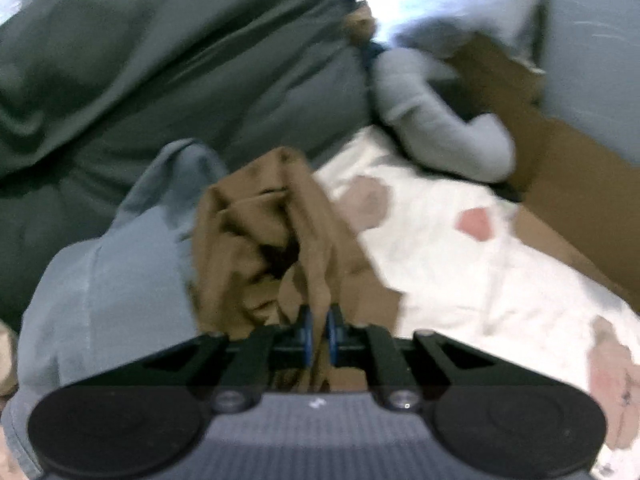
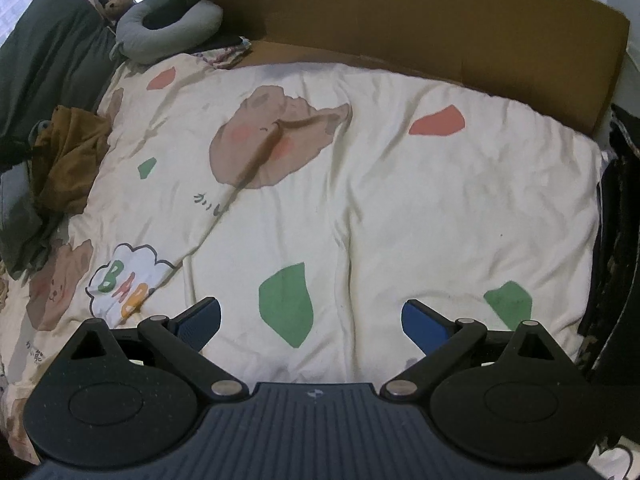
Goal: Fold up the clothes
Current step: 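Close the left gripper on the brown garment's edge, then close the right gripper on the brown garment while the left gripper holds it, then lift the brown garment high with both grippers to shake it out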
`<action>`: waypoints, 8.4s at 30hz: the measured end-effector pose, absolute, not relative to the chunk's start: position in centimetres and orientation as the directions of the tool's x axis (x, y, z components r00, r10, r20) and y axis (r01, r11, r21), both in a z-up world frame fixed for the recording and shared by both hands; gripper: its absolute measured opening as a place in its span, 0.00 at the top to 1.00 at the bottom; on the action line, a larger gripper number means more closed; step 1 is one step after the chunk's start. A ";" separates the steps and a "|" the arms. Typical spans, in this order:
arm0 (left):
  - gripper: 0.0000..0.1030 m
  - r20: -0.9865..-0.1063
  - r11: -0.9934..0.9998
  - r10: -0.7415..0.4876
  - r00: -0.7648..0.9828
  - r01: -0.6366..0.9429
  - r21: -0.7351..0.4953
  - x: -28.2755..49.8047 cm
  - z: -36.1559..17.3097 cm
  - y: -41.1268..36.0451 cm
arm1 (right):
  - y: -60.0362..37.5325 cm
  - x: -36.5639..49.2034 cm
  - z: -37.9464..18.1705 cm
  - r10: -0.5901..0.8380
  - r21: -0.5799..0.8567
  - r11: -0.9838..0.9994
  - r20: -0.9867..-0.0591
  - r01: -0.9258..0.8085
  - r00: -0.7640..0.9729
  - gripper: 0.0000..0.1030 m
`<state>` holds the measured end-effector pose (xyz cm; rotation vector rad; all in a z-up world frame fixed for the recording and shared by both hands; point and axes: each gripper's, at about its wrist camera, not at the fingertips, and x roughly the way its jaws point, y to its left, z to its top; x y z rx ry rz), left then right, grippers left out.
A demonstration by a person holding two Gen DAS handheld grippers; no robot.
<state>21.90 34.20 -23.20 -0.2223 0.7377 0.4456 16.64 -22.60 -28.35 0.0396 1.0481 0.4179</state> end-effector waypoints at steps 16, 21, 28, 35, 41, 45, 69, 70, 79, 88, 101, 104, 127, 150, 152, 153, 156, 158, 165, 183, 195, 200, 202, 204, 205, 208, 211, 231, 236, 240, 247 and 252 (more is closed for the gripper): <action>0.94 -0.659 0.951 0.026 0.751 -0.221 -0.215 22.7 -19.4 22.4 | -22.9 16.4 -29.2 0.398 0.283 0.907 -0.817 -0.310 0.418 0.04; 0.95 -0.654 0.956 -0.054 0.754 -0.151 -0.253 23.2 -18.4 18.7 | -23.6 16.4 -29.4 0.404 0.301 0.908 -0.810 -0.290 0.425 0.04; 0.99 -0.638 0.945 -0.202 0.743 -0.024 -0.327 22.9 -18.2 12.5 | -24.4 16.4 -29.5 0.414 0.323 0.907 -0.799 -0.271 0.436 0.04; 1.00 -0.635 0.916 -0.354 0.687 0.119 -0.382 22.3 -18.9 7.4 | -24.7 16.5 -29.3 0.422 0.332 0.904 -0.790 -0.268 0.445 0.04; 1.00 -0.636 0.880 -0.455 0.623 0.205 -0.429 21.4 -19.3 4.2 | -24.2 16.5 -28.6 0.461 0.358 0.886 -0.755 -0.295 0.466 0.04; 1.00 -0.627 0.850 -0.517 0.583 0.269 -0.452 21.1 -19.3 2.4 | -23.2 16.3 -27.1 0.530 0.395 0.846 -0.694 -0.357 0.487 0.04; 1.00 -0.592 0.740 -0.672 0.444 0.423 -0.523 19.5 -19.7 -1.7 | -19.6 15.6 -26.9 0.638 0.414 0.748 -0.664 -0.519 0.389 0.93; 0.99 -0.599 0.745 -0.666 0.444 0.409 -0.526 19.7 -19.9 -1.6 | -20.0 15.6 -26.9 0.636 0.419 0.751 -0.666 -0.511 0.389 0.94; 0.61 -0.689 0.817 -0.575 0.442 0.265 -0.511 20.2 -23.0 0.7 | -23.2 14.9 -29.2 0.551 0.387 0.818 -0.740 -0.425 0.385 0.95; 0.46 -0.826 0.924 -0.344 0.447 0.004 -0.382 17.6 -26.5 8.1 | -27.5 14.6 -30.5 0.468 0.373 0.881 -0.774 -0.291 0.426 0.95; 0.37 -0.890 0.903 -0.054 0.453 -0.358 -0.237 15.1 -30.8 17.5 | -28.8 13.9 -31.4 0.415 0.350 0.909 -0.804 -0.225 0.426 0.95; 0.36 -0.898 0.901 -0.031 0.439 -0.377 -0.215 15.1 -32.1 18.3 | -29.0 13.8 -31.6 0.409 0.349 0.912 -0.810 -0.215 0.421 0.95; 0.94 -0.784 0.839 -0.107 0.611 -0.368 -0.400 14.3 -26.9 19.5 | -29.9 11.2 -31.1 0.405 0.356 0.914 -0.819 -0.193 0.406 0.96; 0.94 -0.534 0.847 -0.244 0.810 -0.090 -0.524 13.9 -10.1 14.3 | -35.2 4.7 -25.6 0.351 0.340 0.934 -0.828 -0.107 0.438 0.96; 0.94 -0.518 0.845 -0.269 0.812 -0.059 -0.532 14.1 -9.6 13.5 | -35.8 4.2 -25.1 0.341 0.334 0.938 -0.828 -0.096 0.445 0.96; 0.94 -0.511 0.846 -0.280 0.813 -0.043 -0.531 14.3 -9.4 13.1 | -36.1 4.0 -25.0 0.336 0.333 0.939 -0.828 -0.089 0.449 0.96; 0.94 -0.486 0.849 -0.302 0.820 -0.001 -0.529 14.4 -8.3 12.3 | -36.7 3.7 -24.5 0.327 0.332 0.940 -0.822 -0.075 0.467 0.96; 0.94 -0.466 0.846 -0.314 0.827 0.021 -0.533 14.4 -7.4 12.2 | -36.9 3.8 -24.2 0.324 0.329 0.941 -0.815 -0.075 0.480 0.96; 0.94 -0.381 0.844 -0.338 0.860 0.099 -0.526 12.7 -2.1 11.6 | -36.8 5.6 -21.3 0.322 0.319 0.942 -0.768 -0.106 0.554 0.96; 0.94 -0.123 0.863 -0.346 0.930 0.264 -0.431 3.7 14.4 8.1 | -36.9 9.2 -4.3 0.327 0.235 0.943 -0.535 -0.234 0.779 0.96; 0.94 -0.060 0.871 -0.286 0.956 0.234 -0.432 -3.2 19.2 8.7 | -36.9 8.0 7.5 0.326 0.159 0.945 -0.374 -0.286 0.868 0.96; 0.94 -0.043 0.867 -0.299 0.953 0.252 -0.430 -5.5 20.5 8.5 | -36.5 6.9 11.3 0.317 0.151 0.947 -0.318 -0.282 0.894 0.96; 0.94 -0.035 0.867 -0.307 0.951 0.264 -0.424 -6.3 20.8 8.4 | -36.4 6.5 12.7 0.312 0.149 0.949 -0.300 -0.279 0.901 0.96; 0.94 -0.025 0.866 -0.313 0.949 0.274 -0.419 -7.1 21.1 8.3 | -36.1 6.1 14.0 0.311 0.144 0.949 -0.283 -0.281 0.907 0.96; 0.94 -0.021 0.865 -0.313 0.949 0.276 -0.420 -7.4 21.3 8.4 | -36.0 5.9 14.6 0.311 0.141 0.949 -0.275 -0.281 0.910 0.96; 0.94 -0.011 0.860 -0.308 0.951 0.273 -0.431 -8.3 21.3 9.0 | -35.6 5.4 16.2 0.311 0.134 0.949 -0.254 -0.285 0.916 0.96; 0.94 -0.022 0.854 -0.288 0.957 0.246 -0.458 -8.6 20.6 10.1 | -34.7 5.4 16.7 0.318 0.130 0.947 -0.253 -0.294 0.914 0.96; 0.94 -0.344 0.762 -0.130 0.930 -0.128 -0.634 -7.5 5.8 20.3 | -23.6 12.1 9.0 0.396 0.097 0.911 -0.476 -0.401 0.785 0.96; 0.94 -0.402 0.728 -0.098 0.911 -0.210 -0.653 -8.1 2.2 22.7 | -19.8 14.2 7.1 0.405 0.065 0.894 -0.542 -0.444 0.736 0.96; 0.94 -0.444 0.696 -0.066 0.893 -0.278 -0.662 -8.8 -0.2 24.5 | -15.8 15.5 5.9 0.406 0.001 0.865 -0.586 -0.501 0.701 0.96; 0.94 -0.509 0.648 -0.004 0.861 -0.385 -0.657 -10.4 -3.6 27.4 | -7.8 17.5 3.6 0.440 -0.037 0.803 -0.638 -0.595 0.633 0.96; 0.94 -0.550 0.605 0.042 0.834 -0.459 -0.651 -11.7 -5.8 29.6 | -2.5 19.1 1.9 0.468 -0.016 0.769 -0.667 -0.639 0.580 0.96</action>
